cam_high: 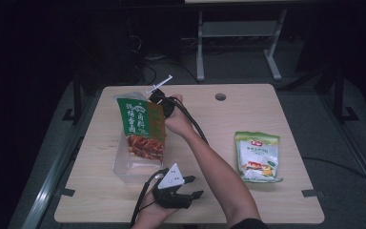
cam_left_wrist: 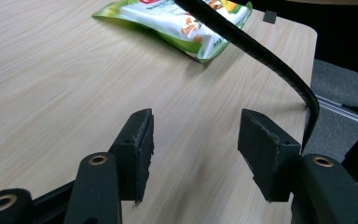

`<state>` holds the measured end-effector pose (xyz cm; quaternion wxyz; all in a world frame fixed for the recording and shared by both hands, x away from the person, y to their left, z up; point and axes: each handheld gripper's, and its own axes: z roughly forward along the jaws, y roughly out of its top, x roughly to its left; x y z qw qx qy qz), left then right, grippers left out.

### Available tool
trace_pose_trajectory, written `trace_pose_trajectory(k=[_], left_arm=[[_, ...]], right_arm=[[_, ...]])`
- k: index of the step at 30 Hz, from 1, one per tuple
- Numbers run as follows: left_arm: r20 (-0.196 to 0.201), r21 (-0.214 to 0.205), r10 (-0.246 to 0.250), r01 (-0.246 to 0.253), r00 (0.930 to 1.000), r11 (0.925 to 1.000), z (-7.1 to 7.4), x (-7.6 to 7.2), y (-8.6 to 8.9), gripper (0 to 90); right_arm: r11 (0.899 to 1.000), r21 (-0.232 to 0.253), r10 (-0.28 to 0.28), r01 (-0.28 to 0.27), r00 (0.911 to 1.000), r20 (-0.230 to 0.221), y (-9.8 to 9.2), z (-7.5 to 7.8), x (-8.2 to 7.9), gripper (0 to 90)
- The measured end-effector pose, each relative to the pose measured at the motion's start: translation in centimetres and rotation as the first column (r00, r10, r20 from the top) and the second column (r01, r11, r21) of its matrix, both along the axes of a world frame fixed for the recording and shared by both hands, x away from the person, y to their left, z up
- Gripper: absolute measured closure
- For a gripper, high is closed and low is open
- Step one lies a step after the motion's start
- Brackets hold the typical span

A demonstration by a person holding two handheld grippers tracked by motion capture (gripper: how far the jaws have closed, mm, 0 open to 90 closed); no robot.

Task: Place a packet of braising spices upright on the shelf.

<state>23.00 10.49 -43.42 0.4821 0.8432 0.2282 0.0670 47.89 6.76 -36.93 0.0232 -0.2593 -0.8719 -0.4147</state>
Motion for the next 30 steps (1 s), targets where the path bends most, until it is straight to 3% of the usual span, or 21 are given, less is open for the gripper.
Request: trace_pose_trajectory(k=[2,6,8,10,11,13,16,18,19,22,24,27,30], left_arm=[[0.003,0.001,-0.002,0.002,1.0000,1.0000,0.0,0.0,0.0,44.8],[0.004,-0.002,-0.001,0.001,1.0000,1.0000,0.2,-0.1,0.1,44.8],[0.008,-0.001,-0.002,0.002,1.0000,1.0000,0.2,-0.1,0.1,44.9],[0.008,-0.002,-0.002,0.002,1.0000,1.0000,0.2,0.0,0.1,44.8],[0.007,-0.001,-0.001,0.001,1.0000,1.0000,0.2,0.0,0.1,44.8],[0.005,-0.004,-0.002,0.002,1.0000,1.0000,0.2,0.0,0.2,44.8],[0.003,-0.005,-0.003,0.003,1.0000,1.0000,0.2,0.0,0.1,44.8],[0.001,-0.005,-0.004,0.004,1.0000,1.0000,0.2,0.0,0.1,44.8],[0.003,-0.005,-0.004,0.004,1.0000,1.0000,0.2,-0.1,0.1,44.8],[0.008,-0.007,-0.003,0.003,1.0000,1.0000,0.3,-0.1,0.2,44.8],[0.010,-0.006,-0.001,0.001,0.9999,1.0000,0.3,-0.1,0.3,44.7],[0.008,-0.006,0.000,0.000,1.0000,1.0000,0.3,0.0,0.4,44.7],[0.009,-0.006,0.001,-0.001,1.0000,1.0000,0.3,-0.1,0.3,44.7]], right_arm=[[0.999,-0.042,-0.002,0.001,1.0000,-0.007,0.5,-0.5,0.2,88.4],[1.000,-0.025,-0.015,0.015,0.9998,0.009,0.3,-0.4,-0.3,90.0],[1.000,0.011,-0.025,0.025,0.9993,0.029,-0.1,-0.2,-0.8,90.0],[0.996,0.088,-0.033,0.030,0.9989,0.033,-0.7,0.0,-1.1,90.0],[0.991,0.126,-0.042,0.036,0.9981,0.045,-1.0,0.2,-1.2,90.0],[0.973,0.225,-0.053,0.043,0.9980,0.036,-1.6,0.1,-1.2,90.0],[0.961,0.273,-0.063,0.044,0.9960,0.064,-1.7,-0.8,-1.4,90.0],[0.963,0.268,-0.062,0.042,0.9958,0.068,-1.6,-1.2,-1.5,90.0],[0.962,0.270,-0.047,0.030,0.9973,0.056,-1.6,-2.1,-1.5,89.9],[0.969,0.247,-0.046,0.028,0.9967,0.067,-1.7,-3.0,-1.4,89.2],[0.967,0.251,-0.060,0.042,0.9962,0.064,-2.1,-3.2,-1.3,88.4],[0.979,0.200,-0.058,0.038,0.9936,0.097,-2.4,-3.1,-1.3,86.8],[0.986,0.164,-0.036,0.021,0.9950,0.093,-2.5,-2.9,-1.3,81.4]])
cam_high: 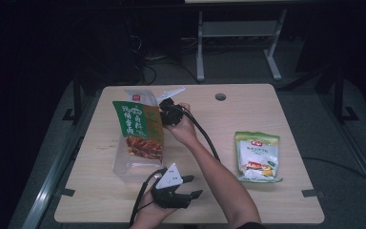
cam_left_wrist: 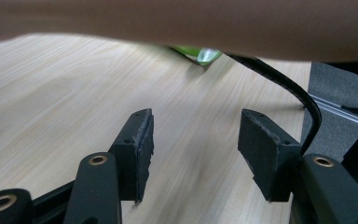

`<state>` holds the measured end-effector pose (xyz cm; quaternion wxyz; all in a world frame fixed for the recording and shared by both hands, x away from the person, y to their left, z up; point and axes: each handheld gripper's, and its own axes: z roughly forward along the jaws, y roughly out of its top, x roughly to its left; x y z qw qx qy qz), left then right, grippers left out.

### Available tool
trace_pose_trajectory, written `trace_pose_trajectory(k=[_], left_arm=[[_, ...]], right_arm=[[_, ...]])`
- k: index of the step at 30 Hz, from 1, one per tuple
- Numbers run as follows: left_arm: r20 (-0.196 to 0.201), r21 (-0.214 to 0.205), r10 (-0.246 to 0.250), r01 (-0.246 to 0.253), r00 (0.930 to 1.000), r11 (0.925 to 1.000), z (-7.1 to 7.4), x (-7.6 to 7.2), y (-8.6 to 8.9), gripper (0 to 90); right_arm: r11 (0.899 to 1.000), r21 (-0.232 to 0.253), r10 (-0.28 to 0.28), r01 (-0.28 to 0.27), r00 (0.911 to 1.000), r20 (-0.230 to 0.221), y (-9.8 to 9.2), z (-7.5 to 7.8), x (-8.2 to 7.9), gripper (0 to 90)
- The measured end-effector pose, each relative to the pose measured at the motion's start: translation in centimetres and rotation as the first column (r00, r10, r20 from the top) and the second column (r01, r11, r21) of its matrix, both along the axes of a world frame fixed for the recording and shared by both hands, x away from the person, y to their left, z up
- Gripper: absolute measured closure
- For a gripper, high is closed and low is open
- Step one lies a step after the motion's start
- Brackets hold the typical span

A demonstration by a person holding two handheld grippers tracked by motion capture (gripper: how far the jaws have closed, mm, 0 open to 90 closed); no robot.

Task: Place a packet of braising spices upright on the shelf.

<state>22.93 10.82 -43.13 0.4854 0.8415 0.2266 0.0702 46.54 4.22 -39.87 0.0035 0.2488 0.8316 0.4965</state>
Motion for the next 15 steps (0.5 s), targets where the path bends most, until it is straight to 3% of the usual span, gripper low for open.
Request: trace_pose_trajectory(k=[3,5,10,12,13,14,15], left_arm=[[-0.003,0.000,-0.001,0.001,1.0000,1.0000,-0.06,-0.01,-0.07,44.6],[-0.003,0.001,-0.004,0.004,1.0000,1.0000,-0.09,-0.01,-0.14,44.6],[-0.005,0.003,-0.004,0.004,1.0000,1.0000,-0.12,-0.03,-0.23,44.6],[-0.010,0.002,-0.003,0.003,0.9999,1.0000,-0.14,-0.03,-0.26,44.6],[-0.009,0.002,-0.004,0.004,1.0000,1.0000,-0.13,-0.02,-0.26,44.6],[-0.009,0.001,-0.004,0.004,1.0000,1.0000,-0.14,-0.01,-0.26,44.6],[-0.009,-0.001,-0.002,0.002,1.0000,1.0000,-0.13,-0.01,-0.24,44.6]], right_arm=[[0.997,-0.064,0.041,-0.043,0.9989,-0.024,-0.11,0.24,-0.23,72.0],[0.993,-0.104,0.058,-0.060,0.9980,-0.026,-0.27,0.28,-0.55,73.9],[0.987,-0.141,0.076,-0.079,0.9967,-0.029,-0.63,0.14,-0.75,81.4],[0.984,-0.157,0.081,-0.081,0.9967,-0.011,-0.71,0.01,-0.64,84.3],[0.971,-0.230,0.077,-0.069,0.9967,0.026,-0.55,-0.13,-0.77,87.4],[0.970,-0.228,0.093,-0.082,0.9949,0.038,-0.59,-0.35,-0.70,87.6],[0.974,-0.210,0.085,-0.081,0.9963,0.010,-0.63,-0.34,-0.70,88.0]])
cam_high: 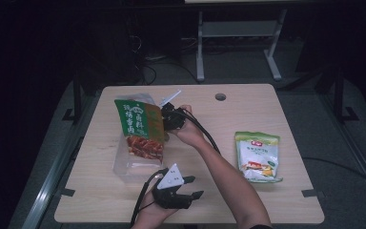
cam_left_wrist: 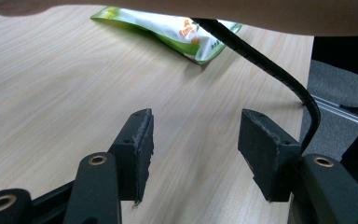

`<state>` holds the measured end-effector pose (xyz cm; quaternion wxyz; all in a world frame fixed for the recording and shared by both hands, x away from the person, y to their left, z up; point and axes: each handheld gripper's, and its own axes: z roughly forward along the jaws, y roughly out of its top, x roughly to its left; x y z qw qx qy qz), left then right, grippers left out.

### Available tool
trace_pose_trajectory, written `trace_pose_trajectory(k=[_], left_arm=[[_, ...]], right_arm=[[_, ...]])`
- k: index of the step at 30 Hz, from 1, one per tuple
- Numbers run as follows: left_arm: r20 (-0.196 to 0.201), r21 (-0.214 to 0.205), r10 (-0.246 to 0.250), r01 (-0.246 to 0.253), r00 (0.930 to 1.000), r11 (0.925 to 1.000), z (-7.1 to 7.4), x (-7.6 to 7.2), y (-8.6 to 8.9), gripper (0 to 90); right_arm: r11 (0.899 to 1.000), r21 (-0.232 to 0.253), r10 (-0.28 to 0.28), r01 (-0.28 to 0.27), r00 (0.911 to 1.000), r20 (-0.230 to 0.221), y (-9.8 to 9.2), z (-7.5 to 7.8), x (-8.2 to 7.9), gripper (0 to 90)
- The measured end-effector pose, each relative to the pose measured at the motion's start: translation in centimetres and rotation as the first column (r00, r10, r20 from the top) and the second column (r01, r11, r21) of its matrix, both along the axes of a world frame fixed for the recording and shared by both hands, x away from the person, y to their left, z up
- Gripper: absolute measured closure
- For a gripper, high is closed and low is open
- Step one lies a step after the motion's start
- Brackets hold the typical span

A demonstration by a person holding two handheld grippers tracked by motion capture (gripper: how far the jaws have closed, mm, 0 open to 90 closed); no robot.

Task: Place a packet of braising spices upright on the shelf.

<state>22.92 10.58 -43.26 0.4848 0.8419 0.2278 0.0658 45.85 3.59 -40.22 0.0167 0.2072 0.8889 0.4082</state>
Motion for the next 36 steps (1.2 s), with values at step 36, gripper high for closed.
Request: trace_pose_trajectory(k=[36], left_arm=[[0.004,-0.018,0.014,-0.013,0.9999,0.9997,0.4,0.2,0.6,44.1]], right_arm=[[0.999,0.042,-0.029,0.031,0.9986,-0.044,3.7,7.7,2.2,90.0]])
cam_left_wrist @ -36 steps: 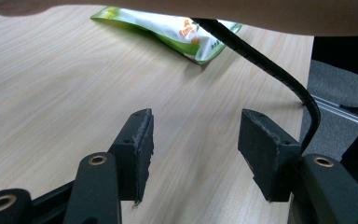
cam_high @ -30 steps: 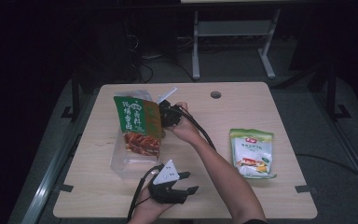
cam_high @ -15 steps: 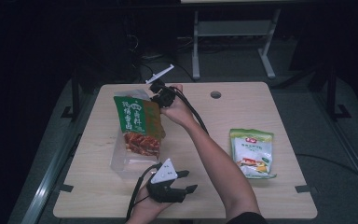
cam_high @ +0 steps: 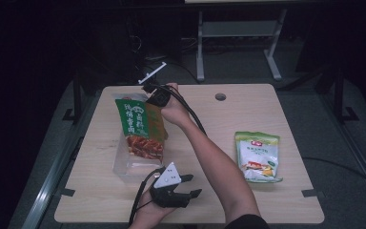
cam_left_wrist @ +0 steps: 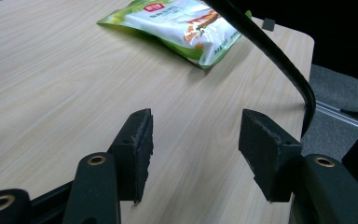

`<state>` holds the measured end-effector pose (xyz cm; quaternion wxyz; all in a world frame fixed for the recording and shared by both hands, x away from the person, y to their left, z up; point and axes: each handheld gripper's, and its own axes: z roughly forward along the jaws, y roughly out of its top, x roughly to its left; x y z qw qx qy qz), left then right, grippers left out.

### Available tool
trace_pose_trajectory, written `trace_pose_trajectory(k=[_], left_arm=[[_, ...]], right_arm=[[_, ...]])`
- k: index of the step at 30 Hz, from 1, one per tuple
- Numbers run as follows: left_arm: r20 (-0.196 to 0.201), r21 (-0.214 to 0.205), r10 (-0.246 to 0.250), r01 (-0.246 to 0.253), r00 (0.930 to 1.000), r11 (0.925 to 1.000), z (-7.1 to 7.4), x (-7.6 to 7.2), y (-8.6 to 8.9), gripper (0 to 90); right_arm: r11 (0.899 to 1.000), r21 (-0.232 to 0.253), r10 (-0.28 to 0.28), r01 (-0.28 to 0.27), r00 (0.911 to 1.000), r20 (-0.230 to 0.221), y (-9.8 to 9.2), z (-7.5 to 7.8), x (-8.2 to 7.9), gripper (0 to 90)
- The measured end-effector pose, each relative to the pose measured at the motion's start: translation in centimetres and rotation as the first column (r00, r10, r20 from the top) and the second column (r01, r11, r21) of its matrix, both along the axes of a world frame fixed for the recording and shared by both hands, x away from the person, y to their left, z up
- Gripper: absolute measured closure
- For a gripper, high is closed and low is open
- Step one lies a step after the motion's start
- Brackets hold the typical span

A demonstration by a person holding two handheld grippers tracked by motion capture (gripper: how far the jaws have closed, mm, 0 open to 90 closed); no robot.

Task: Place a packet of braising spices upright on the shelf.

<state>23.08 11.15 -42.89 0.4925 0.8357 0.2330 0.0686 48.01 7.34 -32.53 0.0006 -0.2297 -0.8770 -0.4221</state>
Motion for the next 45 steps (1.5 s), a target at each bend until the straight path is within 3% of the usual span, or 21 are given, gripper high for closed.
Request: trace_pose_trajectory(k=[3,6,8,9,13,14,16,18,20,21,24,28,34,45], left_arm=[[-0.003,0.004,-0.001,0.001,1.0000,1.0000,0.0,0.0,0.0,43.9],[0.001,0.006,-0.008,0.008,1.0000,1.0000,0.0,0.0,-0.1,43.8],[-0.002,0.005,-0.009,0.009,1.0000,0.9999,0.0,0.0,-0.1,43.8],[-0.003,0.002,-0.010,0.010,0.9999,0.9999,0.0,0.0,-0.1,43.8],[0.006,0.008,-0.016,0.016,0.9999,0.9998,0.0,-0.1,-0.1,43.6],[-0.001,0.007,-0.013,0.013,0.9999,0.9999,0.0,-0.1,-0.1,43.6],[-0.001,0.001,-0.009,0.009,1.0000,1.0000,0.1,-0.1,0.0,43.6],[0.000,0.002,-0.008,0.008,1.0000,1.0000,0.1,-0.1,0.1,43.6],[0.001,0.005,-0.008,0.008,1.0000,1.0000,0.1,0.0,0.1,43.5],[0.002,0.006,-0.006,0.006,1.0000,1.0000,0.1,-0.1,0.1,43.3],[0.002,0.012,-0.004,0.004,1.0000,0.9999,0.1,0.0,0.0,42.6],[0.005,0.011,-0.001,0.001,1.0000,0.9999,0.0,0.0,0.0,41.8],[0.011,0.023,-0.001,0.001,0.9999,0.9997,0.1,0.3,0.1,40.3],[0.013,0.039,0.016,-0.016,0.9998,0.9991,-0.1,0.7,0.0,37.2]], right_arm=[[0.992,0.128,0.000,-0.008,0.9983,0.059,-1.2,0.2,-0.7,90.0],[0.966,0.257,-0.010,-0.021,0.9927,0.120,-2.0,-0.3,-1.3,90.0],[0.948,0.317,-0.026,-0.014,0.9922,0.122,-2.4,-1.6,-1.4,90.0],[0.941,0.339,-0.027,-0.005,0.9956,0.090,-2.4,-2.5,-1.3,89.9],[0.957,0.289,-0.025,0.007,0.9979,0.060,-2.4,-5.9,-1.3,89.7],[0.958,0.286,-0.025,0.010,0.9985,0.049,-2.5,-6.6,-1.3,89.7],[0.950,0.312,-0.007,0.001,0.9998,0.019,-2.9,-7.0,-1.3,89.5],[0.951,0.308,0.015,-0.016,0.9999,0.004,-2.9,-7.0,-1.2,88.4],[0.964,0.264,0.016,-0.018,0.9998,0.011,-3.0,-6.5,-1.2,76.3],[0.965,0.261,0.009,-0.012,0.9999,0.011,-3.2,-6.3,-1.2,70.7],[0.962,0.274,-0.010,0.012,0.9999,-0.010,-4.5,-5.4,-1.2,65.2],[0.967,0.253,-0.015,0.014,0.9999,-0.002,-6.5,-4.3,-1.7,56.4],[0.970,0.238,-0.042,0.046,0.9989,-0.019,-9.8,-3.6,-2.8,51.4],[0.975,0.205,-0.076,0.087,0.9953,-0.060,-15.3,-4.2,-5.3,48.2]])
